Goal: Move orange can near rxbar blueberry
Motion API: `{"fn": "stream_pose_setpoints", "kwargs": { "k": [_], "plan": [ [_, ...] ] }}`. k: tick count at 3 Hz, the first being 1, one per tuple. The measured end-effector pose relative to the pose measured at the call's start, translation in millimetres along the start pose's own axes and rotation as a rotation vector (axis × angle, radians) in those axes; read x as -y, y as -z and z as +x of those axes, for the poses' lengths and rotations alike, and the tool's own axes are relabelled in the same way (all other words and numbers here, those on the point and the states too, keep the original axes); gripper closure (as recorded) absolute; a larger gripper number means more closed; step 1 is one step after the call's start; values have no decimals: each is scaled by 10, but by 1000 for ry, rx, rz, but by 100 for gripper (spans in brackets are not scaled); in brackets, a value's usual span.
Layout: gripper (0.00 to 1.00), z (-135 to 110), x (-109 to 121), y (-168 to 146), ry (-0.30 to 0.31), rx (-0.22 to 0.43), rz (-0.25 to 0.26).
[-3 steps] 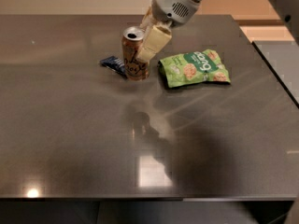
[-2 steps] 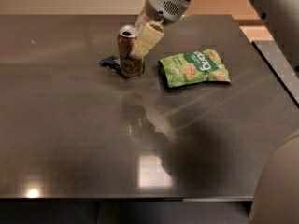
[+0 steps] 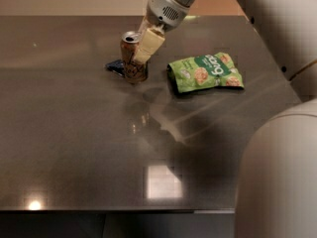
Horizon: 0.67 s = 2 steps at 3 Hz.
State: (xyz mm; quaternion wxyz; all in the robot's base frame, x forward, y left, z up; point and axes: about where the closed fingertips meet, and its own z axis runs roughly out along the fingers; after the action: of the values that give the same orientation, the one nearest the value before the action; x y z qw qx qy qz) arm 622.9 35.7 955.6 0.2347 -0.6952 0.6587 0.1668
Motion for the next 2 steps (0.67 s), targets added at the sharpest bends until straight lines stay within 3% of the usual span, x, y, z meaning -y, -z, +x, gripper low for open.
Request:
{"fn": "stream_pose_setpoints", "kwargs": {
  "k": [2],
  "plan": [
    [100,27,85,-137,-15,-1,-16]
  ]
}}
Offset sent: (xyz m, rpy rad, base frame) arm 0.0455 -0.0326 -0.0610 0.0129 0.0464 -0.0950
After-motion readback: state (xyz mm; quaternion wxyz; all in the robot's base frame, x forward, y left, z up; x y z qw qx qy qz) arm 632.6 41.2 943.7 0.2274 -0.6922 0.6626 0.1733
